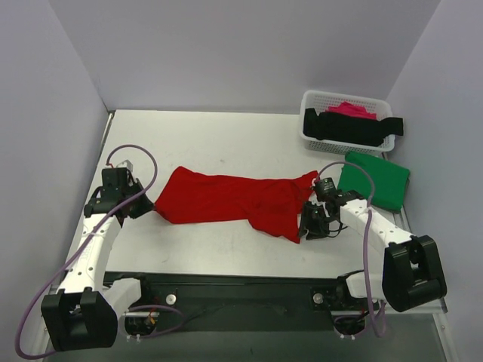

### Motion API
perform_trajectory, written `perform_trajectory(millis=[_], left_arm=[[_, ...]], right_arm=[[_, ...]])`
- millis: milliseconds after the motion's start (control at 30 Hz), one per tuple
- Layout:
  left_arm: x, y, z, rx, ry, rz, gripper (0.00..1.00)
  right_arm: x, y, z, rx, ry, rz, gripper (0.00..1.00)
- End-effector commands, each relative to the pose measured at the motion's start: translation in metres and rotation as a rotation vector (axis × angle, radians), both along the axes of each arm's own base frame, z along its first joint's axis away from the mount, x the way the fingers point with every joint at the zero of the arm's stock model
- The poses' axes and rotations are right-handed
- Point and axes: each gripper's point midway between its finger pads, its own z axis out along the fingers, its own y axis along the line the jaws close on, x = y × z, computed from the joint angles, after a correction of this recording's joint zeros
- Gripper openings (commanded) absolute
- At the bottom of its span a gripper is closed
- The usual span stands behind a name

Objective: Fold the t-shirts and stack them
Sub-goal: Flatten out the tshirt

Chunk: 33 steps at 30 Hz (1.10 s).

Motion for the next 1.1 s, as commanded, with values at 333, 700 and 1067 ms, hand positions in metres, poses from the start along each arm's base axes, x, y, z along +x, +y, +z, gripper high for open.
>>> perform_trajectory(millis=[333,700,1067], left_arm=[[0.007,-0.002,0.008,-0.01,-0.043,-0.012,0.0],[0.009,-0.002,0.008,-0.012,-0.038,-0.013,0.0],[0.01,-0.001,0.006,-0.009,-0.031,-0.012,0.0]], right_arm=[[-0.018,-0.003,-0.004,-0.018,0.066,0.039,0.34],[-0.014,0.008,-0.014,-0.014,0.09,0.094,0.34],[-0.007,0.017,-0.023,-0.026,0.1,0.137,0.29]])
